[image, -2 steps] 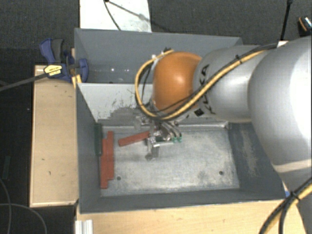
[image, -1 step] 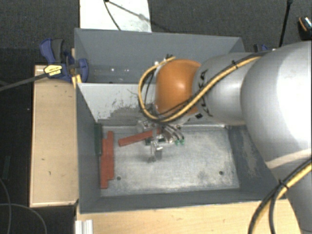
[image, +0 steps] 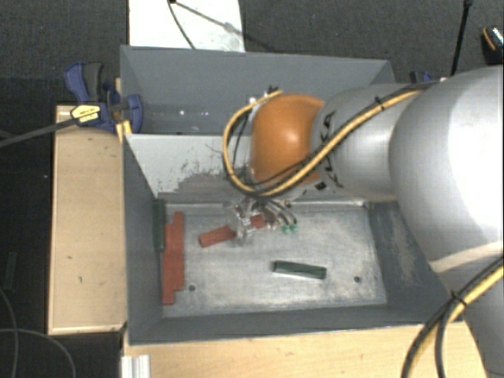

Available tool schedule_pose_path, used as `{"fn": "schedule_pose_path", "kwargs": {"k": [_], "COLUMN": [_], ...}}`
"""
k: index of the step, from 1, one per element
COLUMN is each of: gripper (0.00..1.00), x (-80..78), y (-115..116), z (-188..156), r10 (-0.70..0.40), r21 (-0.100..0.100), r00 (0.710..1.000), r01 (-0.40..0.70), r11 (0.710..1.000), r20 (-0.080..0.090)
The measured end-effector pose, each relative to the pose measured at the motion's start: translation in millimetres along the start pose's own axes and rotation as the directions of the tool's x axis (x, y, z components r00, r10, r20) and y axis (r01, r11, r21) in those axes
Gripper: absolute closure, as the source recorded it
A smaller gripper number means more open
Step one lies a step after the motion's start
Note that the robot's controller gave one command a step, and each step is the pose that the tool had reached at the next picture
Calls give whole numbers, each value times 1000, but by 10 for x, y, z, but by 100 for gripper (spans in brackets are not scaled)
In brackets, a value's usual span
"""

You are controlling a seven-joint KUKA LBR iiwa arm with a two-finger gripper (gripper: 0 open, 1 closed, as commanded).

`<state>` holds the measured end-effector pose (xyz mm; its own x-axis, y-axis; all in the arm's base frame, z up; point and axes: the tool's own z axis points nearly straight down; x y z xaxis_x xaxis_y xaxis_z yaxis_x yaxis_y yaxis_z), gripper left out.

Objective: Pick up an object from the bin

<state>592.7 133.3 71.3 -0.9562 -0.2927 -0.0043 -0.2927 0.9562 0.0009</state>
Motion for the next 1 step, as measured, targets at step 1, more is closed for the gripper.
{"fn": "schedule_pose_path", "kwargs": {"k": [1], "gripper": [100], "x": [322], "y": [-426], "z": [-1377], "r10": [-7], "r21": [3], "r00": [1000], "r01": [7], "r11": [1000], "r20": [6]}}
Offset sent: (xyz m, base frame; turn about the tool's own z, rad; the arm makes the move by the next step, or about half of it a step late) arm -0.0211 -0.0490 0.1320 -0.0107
